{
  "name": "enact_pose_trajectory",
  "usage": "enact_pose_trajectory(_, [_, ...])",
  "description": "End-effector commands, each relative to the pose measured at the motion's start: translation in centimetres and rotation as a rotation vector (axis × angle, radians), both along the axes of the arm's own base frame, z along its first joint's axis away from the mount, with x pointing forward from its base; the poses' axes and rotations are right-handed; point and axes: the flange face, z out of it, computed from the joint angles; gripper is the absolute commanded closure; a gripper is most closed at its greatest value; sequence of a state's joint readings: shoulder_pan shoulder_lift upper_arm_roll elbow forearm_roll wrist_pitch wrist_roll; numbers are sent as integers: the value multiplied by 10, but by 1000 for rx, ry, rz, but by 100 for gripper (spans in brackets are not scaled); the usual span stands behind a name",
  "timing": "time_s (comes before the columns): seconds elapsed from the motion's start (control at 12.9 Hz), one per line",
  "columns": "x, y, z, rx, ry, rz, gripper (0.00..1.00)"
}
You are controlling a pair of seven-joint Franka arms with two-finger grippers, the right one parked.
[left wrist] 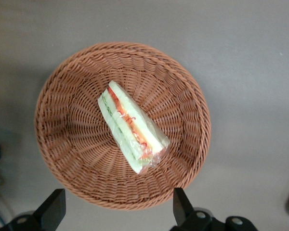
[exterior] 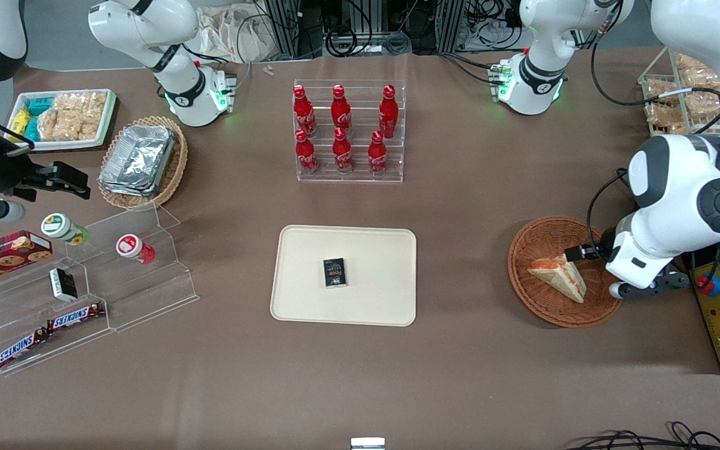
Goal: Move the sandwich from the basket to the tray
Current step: 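Move the left gripper over the wrapped sandwich in the wicker basket, then lower the left gripper and close it on the sandwich wedge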
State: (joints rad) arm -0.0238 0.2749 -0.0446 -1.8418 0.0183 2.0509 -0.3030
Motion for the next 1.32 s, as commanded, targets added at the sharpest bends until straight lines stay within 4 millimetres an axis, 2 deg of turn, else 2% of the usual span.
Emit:
enact_pose_trajectory(0.0, [-8, 2, -23, -3, -13, 136, 0])
enact_pose_trajectory(0.31, [3, 9, -57, -1, -50, 394, 0])
enact_pose_trajectory(0.62, [-1, 16, -98, 1, -18, 447, 1])
enact_pose_trajectory(1.01, [6, 17, -104, -16, -85, 582, 2])
enact_pose_trajectory(1.09, [5, 17, -106, -15, -82, 600, 7])
enact_pose_trajectory(1.17, [5, 17, -110, -19, -71, 635, 16])
enact_pose_trajectory(1.24, [5, 18, -111, -22, -68, 652, 17])
